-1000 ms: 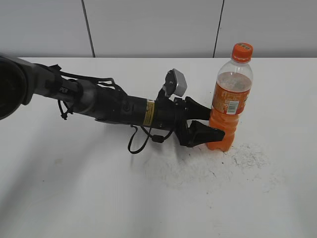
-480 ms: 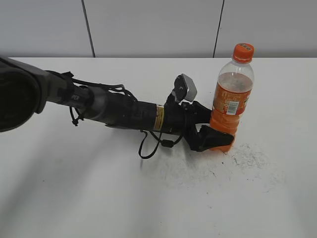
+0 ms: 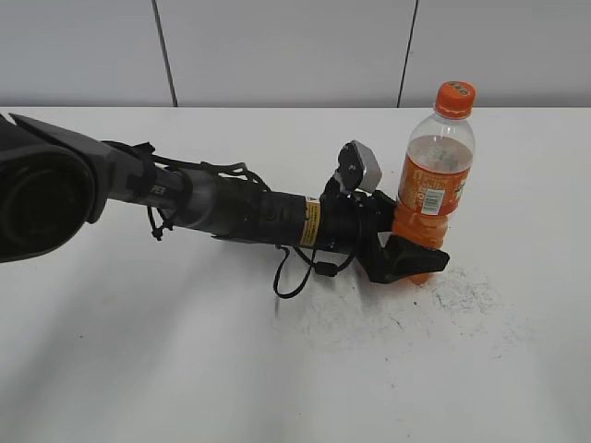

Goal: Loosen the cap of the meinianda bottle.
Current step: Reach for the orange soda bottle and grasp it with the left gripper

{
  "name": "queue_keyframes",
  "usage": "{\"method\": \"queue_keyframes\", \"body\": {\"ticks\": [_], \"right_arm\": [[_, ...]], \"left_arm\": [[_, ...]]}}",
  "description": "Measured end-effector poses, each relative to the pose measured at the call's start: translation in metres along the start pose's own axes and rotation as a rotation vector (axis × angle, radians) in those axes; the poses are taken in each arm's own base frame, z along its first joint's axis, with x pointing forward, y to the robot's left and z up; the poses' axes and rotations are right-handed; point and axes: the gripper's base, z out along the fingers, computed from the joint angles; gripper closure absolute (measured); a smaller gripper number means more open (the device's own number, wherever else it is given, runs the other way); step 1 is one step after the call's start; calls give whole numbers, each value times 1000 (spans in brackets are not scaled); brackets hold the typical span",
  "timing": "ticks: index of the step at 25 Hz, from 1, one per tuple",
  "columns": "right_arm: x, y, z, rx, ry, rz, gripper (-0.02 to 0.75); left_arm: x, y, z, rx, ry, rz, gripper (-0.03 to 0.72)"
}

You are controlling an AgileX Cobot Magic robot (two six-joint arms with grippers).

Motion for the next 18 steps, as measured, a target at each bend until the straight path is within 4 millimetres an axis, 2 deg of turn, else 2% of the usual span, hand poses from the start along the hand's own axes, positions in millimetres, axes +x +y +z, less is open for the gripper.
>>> {"method": "queue_keyframes", "body": {"ticks": [7, 18], "right_arm": [[0, 0, 0, 0, 0, 0, 230], [0, 0, 0, 0, 0, 0, 230]], "left_arm": [[0, 0, 0, -4, -1, -2, 134], [-1, 0, 0, 4, -15, -4, 162]]}}
